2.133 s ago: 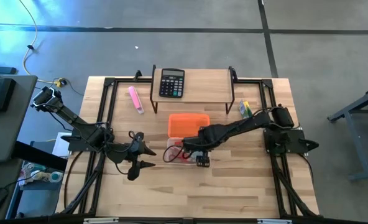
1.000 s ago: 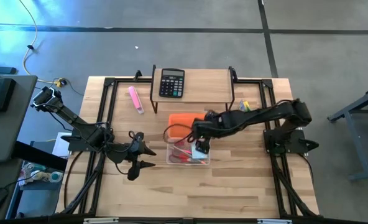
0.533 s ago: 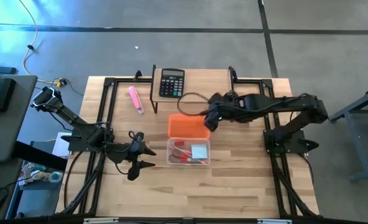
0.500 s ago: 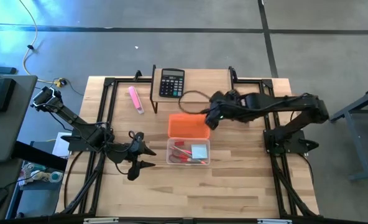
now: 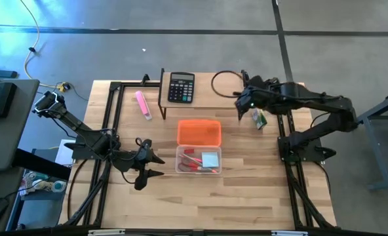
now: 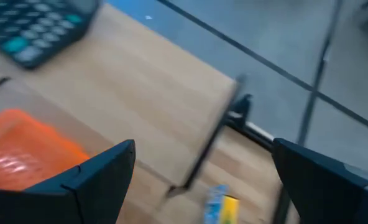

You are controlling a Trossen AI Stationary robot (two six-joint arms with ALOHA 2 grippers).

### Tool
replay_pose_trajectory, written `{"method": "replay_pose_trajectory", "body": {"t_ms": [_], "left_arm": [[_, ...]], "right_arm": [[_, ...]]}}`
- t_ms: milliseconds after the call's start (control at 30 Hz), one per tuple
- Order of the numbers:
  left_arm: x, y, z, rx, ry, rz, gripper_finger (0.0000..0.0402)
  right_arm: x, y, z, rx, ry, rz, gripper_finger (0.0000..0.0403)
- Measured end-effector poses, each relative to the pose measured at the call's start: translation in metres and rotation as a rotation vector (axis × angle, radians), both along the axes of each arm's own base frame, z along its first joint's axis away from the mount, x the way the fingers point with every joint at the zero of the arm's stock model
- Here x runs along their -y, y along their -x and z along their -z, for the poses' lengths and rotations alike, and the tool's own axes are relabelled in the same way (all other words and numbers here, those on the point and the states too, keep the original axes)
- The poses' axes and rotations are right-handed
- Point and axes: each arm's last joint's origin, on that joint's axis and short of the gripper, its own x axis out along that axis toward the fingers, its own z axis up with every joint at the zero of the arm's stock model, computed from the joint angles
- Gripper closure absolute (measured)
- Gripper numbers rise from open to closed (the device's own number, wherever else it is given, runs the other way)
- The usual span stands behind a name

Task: Pack school essentials
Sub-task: Put the pack of crayons into the supply box

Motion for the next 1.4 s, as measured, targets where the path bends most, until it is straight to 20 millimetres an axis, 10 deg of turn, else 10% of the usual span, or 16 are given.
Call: {"method": "replay_pose_trajectory", "body": {"t_ms": [600, 1400], "left_arm": [[-0.022, -0.008, 0.0, 0.029, 0.135, -0.271, 0.0193], [-0.056, -0.018, -0.002, 0.067, 0.145, -0.428, 0.0193]], "right_arm": [[0.059, 0.063, -0.002, -0.107, -0.167, 0.235, 0.0037], [0.068, 0.094, 0.132, -0.033, -0.566, 0.274, 0.0038]]}}
